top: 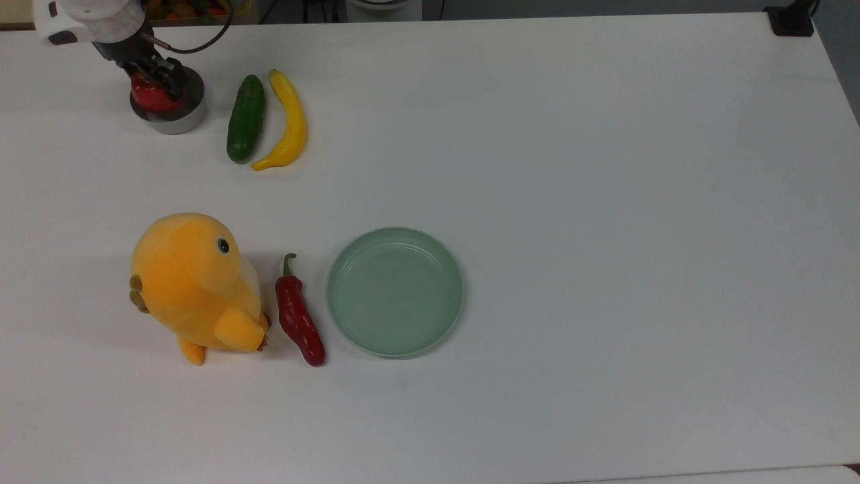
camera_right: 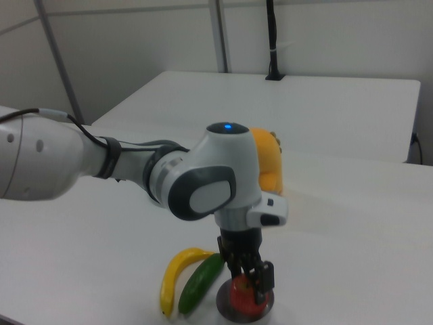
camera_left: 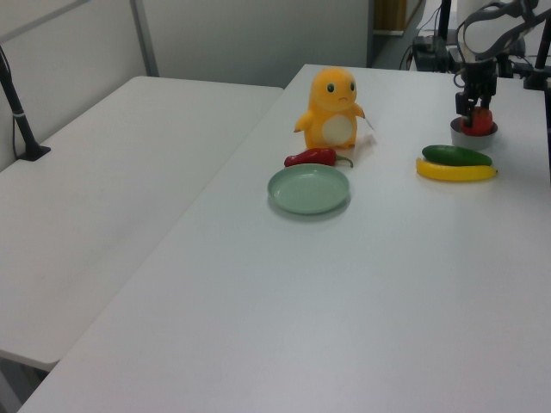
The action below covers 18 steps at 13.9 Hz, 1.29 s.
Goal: Red apple placed in the center of the desktop
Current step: 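Close the gripper on the red apple, then lift the apple out of the bowl and carry it toward the plate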
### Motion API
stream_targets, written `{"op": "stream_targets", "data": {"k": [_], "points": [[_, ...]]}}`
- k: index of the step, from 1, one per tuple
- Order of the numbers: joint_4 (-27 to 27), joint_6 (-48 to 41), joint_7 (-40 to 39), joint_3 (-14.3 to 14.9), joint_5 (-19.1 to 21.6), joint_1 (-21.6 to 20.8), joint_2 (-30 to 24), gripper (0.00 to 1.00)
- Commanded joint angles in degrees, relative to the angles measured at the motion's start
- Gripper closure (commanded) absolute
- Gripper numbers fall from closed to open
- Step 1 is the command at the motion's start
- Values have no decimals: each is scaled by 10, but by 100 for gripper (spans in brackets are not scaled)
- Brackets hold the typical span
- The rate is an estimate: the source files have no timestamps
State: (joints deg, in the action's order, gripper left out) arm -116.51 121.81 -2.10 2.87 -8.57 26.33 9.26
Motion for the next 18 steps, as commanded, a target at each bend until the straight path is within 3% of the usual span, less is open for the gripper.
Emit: {"op": "stream_targets", "data": {"k": [1, 4, 7, 9, 13, 18], "points": [[-1, 3, 0, -1, -8, -22, -33, 51], [0, -3, 2, -6, 0, -40, -67, 51], [15, -3, 53, -17, 0, -99, -74, 51], [44, 2, 65, -58, 0, -110, -75, 51], [47, 4, 127, -119, 7, -151, -64, 50], [37, -1, 137, -144, 7, -193, -37, 50]]}}
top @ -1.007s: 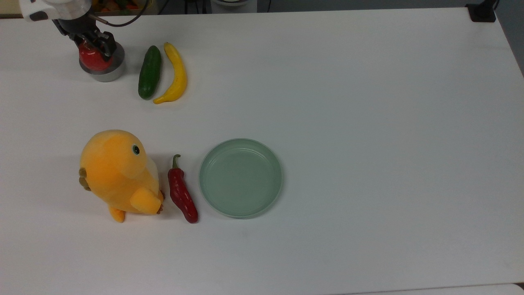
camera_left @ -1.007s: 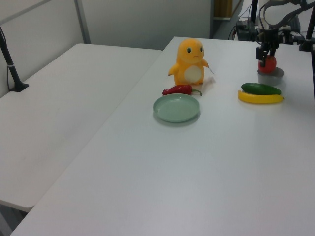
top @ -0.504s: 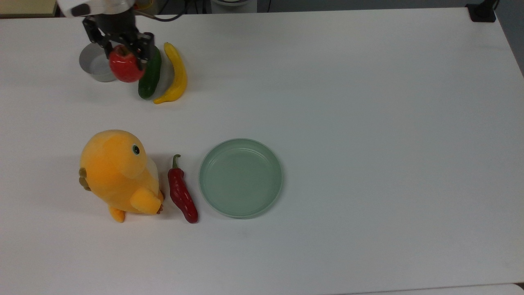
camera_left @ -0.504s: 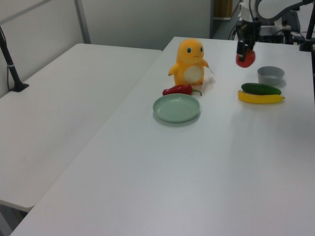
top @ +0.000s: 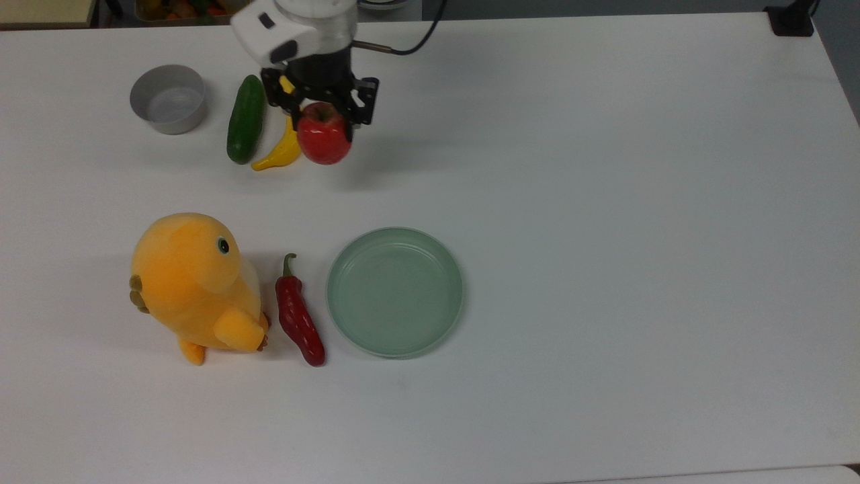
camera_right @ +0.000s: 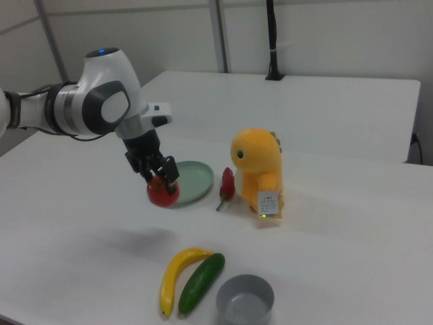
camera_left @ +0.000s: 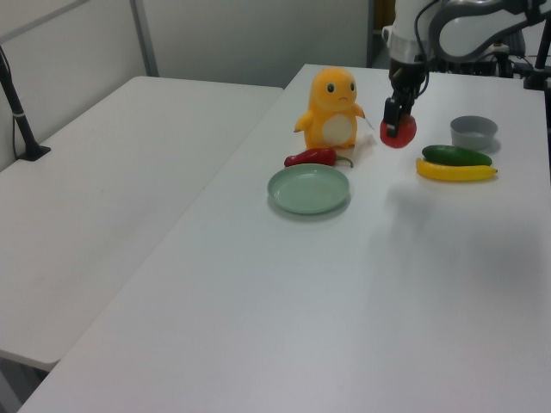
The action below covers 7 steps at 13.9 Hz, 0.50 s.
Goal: Red apple placed in the center of the desktop
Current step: 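Lift the apple out of the bowl and carry it toward the plate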
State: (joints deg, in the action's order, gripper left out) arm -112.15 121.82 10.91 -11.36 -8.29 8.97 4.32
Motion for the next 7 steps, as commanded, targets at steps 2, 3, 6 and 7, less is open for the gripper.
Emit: {"op": "stream_targets", "data": {"k": [2, 3, 6, 7], "points": [[-6, 4, 6, -2, 5, -34, 36, 50], [-5, 4, 6, -2, 4, -39, 50, 50], [-6, 4, 7, -2, 4, -63, 66, 50], [-6, 4, 7, -2, 4, -66, 69, 50]]}}
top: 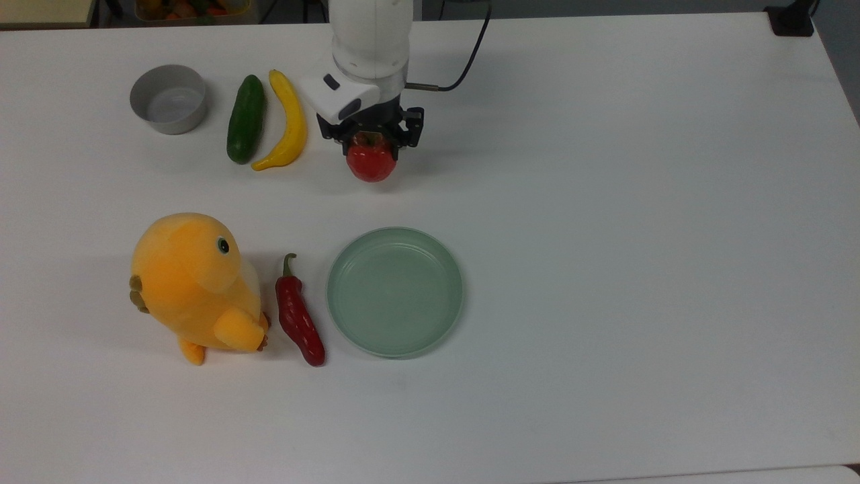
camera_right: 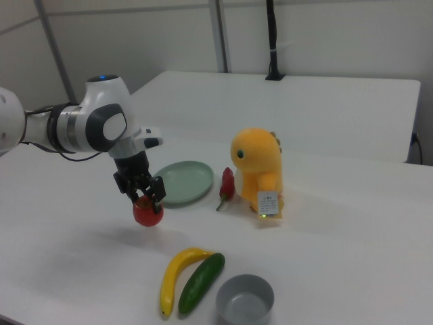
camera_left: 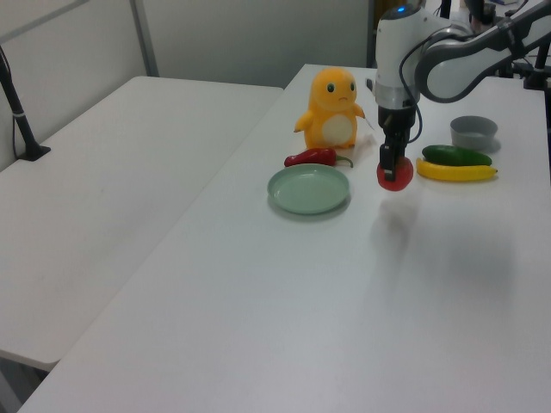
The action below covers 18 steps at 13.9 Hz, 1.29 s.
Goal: Red apple placed in the center of the desktop
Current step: 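Lift the apple out of the bowl and carry it toward the plate, then lower the apple onto the table beside the plate and open the gripper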
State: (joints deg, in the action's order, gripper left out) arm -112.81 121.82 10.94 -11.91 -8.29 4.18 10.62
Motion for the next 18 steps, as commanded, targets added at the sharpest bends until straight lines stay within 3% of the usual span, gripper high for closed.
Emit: {"op": "stream_targets", "data": {"k": [1, 13, 15, 18], "points": [[2, 5, 7, 3, 4, -19, 12, 50], [5, 64, 47, 3, -6, -24, 40, 42], [4, 62, 48, 3, -6, -24, 39, 1], [4, 63, 48, 3, -5, -23, 39, 0]]}}
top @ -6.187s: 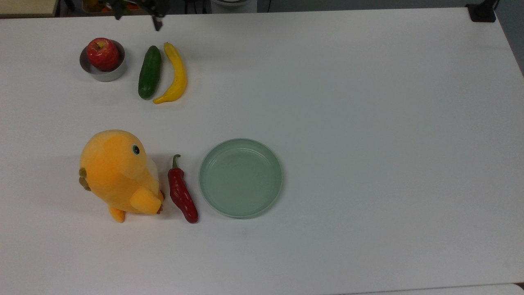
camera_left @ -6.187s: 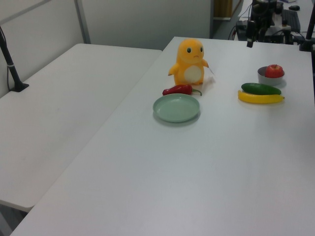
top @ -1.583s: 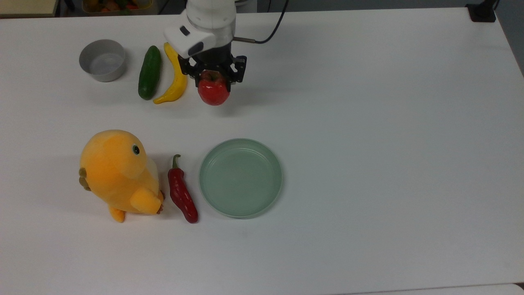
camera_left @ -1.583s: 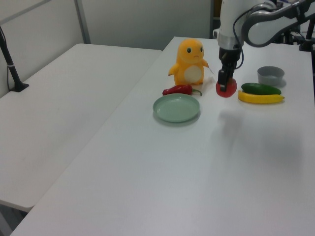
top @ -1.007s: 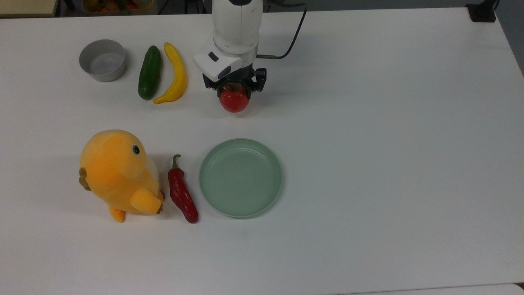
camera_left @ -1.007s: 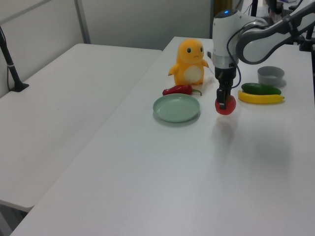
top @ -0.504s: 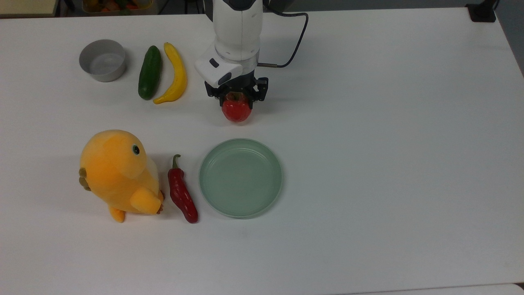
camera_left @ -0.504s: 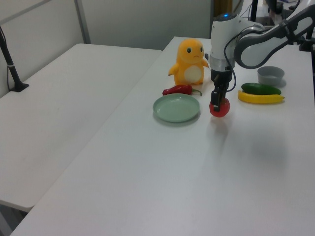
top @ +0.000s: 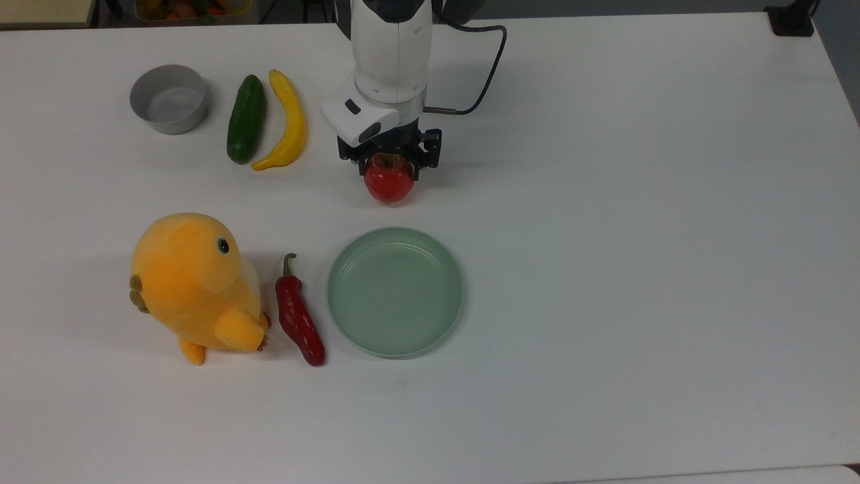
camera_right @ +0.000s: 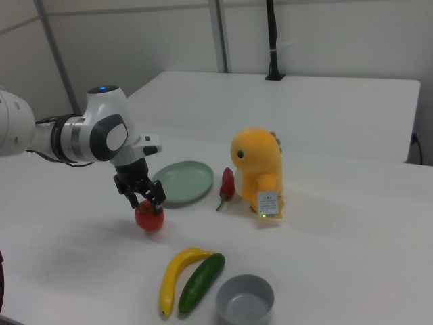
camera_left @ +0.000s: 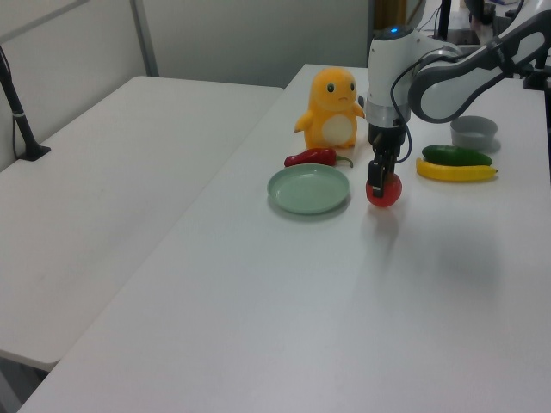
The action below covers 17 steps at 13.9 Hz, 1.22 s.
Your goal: Red apple placed in the center of the desktop
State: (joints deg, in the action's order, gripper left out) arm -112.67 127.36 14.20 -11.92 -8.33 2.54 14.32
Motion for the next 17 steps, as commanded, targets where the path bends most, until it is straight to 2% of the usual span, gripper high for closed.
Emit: {"op": "stream_targets", "data": {"k": [1, 7, 11, 13, 14, 16, 17], "points": [[3, 7, 15, 3, -5, -7, 2, 0], [5, 2, 16, 3, 2, -3, -13, 0], [5, -1, 33, 3, 8, -4, -70, 0], [6, -6, 33, 3, 29, -7, -98, 0], [7, -17, 33, 4, 43, -9, -118, 0], [7, -52, 32, 6, 46, -11, -144, 0], [12, -91, 28, 19, 47, -32, -159, 0]]}}
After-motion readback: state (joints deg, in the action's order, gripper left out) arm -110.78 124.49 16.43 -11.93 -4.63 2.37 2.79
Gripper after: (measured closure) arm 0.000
